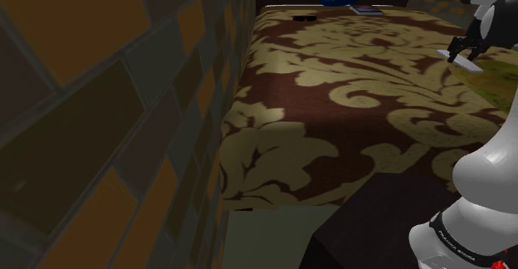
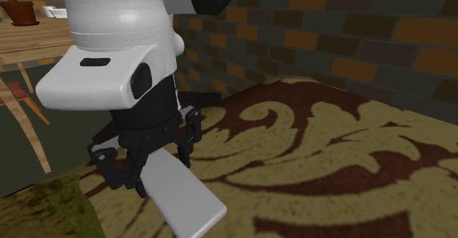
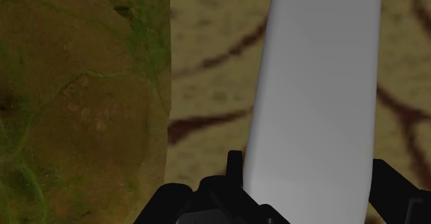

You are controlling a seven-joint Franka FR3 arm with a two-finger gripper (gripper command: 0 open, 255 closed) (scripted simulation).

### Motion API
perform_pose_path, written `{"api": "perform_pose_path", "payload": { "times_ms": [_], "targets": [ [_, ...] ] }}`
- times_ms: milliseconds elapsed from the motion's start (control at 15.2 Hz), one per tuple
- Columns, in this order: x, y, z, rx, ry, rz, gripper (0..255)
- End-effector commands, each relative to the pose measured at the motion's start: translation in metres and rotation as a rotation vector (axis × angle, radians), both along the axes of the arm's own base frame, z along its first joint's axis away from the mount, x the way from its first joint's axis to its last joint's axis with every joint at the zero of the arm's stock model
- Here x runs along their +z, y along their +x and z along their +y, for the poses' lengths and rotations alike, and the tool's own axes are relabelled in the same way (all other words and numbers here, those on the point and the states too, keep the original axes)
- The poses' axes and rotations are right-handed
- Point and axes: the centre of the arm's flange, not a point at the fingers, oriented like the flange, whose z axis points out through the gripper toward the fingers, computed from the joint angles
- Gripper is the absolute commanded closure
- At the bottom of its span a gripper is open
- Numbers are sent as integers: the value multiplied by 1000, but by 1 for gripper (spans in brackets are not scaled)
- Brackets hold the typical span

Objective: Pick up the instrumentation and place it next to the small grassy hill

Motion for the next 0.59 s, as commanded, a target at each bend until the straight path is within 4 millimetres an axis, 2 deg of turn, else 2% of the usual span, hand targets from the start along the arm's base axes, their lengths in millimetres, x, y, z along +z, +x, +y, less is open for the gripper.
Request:
{"api": "perform_pose_path", "payload": {
  "times_ms": [0, 528],
  "targets": [
    [-10, 1, -1, 0, -1, 0, 255],
    [-52, 1, -1, 0, -1, 0, 255]
  ]
}}
